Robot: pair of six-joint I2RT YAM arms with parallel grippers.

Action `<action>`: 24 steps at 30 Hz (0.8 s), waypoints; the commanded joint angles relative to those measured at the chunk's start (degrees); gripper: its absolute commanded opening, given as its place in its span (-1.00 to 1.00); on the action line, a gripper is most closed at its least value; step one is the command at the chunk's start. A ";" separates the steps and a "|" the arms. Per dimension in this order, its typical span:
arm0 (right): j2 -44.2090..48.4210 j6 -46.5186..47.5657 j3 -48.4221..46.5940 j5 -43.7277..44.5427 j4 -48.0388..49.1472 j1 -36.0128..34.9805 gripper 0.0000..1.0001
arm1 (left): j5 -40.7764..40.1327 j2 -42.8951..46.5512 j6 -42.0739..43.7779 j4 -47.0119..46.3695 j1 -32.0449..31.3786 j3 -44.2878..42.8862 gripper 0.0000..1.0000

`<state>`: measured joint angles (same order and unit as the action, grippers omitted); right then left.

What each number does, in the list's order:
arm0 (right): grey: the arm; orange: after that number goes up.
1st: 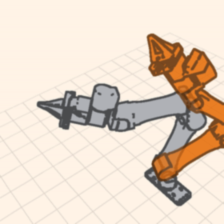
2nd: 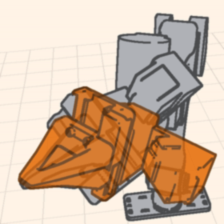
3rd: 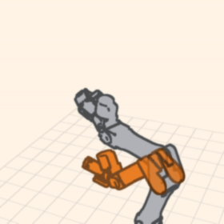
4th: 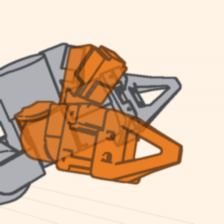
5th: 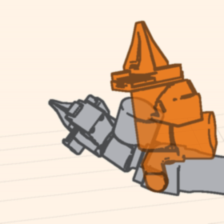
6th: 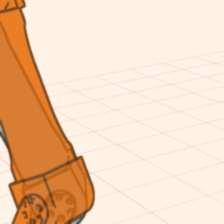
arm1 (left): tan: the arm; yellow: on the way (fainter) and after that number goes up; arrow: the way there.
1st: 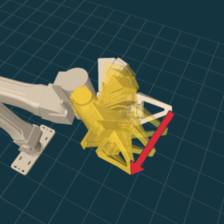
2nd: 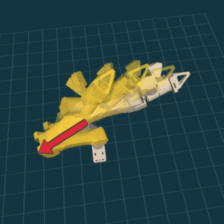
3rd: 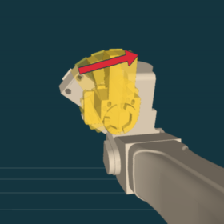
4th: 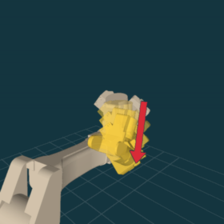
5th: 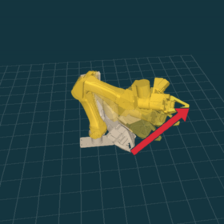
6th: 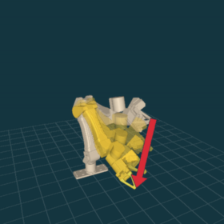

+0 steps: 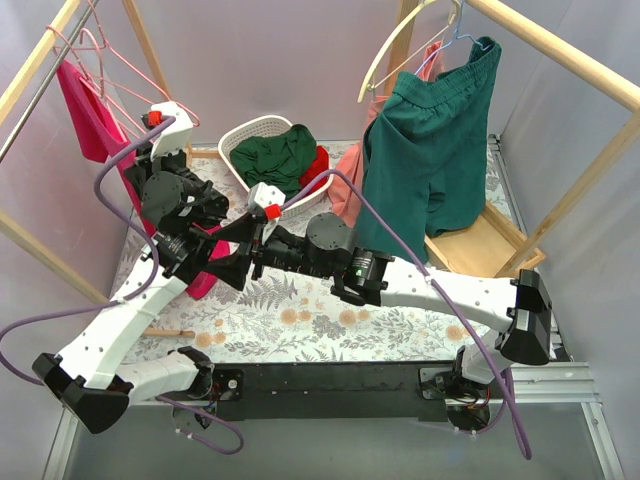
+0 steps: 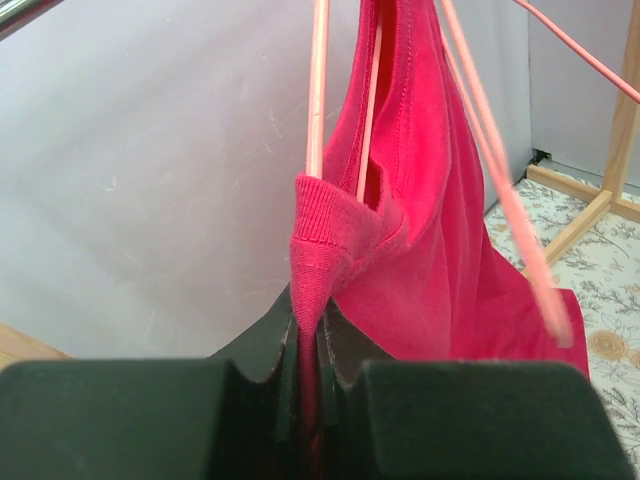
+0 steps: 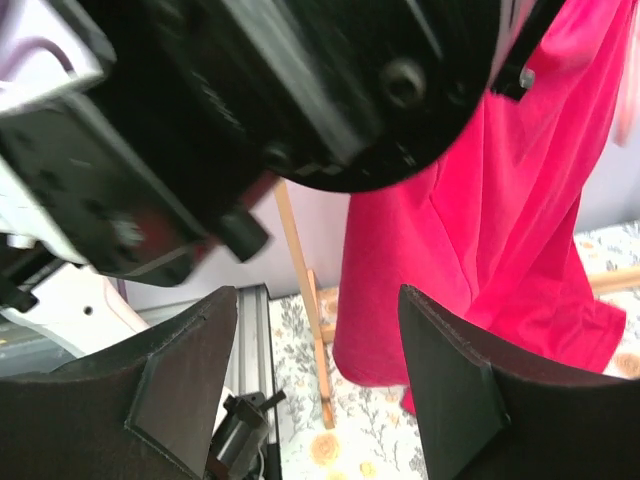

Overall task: Place the t-shirt on the hanger
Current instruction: Place the hanger at the clothesline.

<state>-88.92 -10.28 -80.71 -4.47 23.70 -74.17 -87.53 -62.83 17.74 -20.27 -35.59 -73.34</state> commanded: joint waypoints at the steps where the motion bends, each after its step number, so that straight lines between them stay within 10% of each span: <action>1: -0.46 -0.79 -0.69 2.36 0.11 -0.36 0.47 | 2.71 0.42 1.68 0.59 -1.76 -2.16 -1.00; 24: 3.67 -2.37 7.58 -0.62 -5.07 -0.36 0.48 | 8.69 -4.93 -15.71 35.91 -6.86 -22.80 -1.00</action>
<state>-88.42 -12.25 -73.25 -3.81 17.85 -74.28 -83.09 -68.47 5.26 11.09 -42.19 -90.61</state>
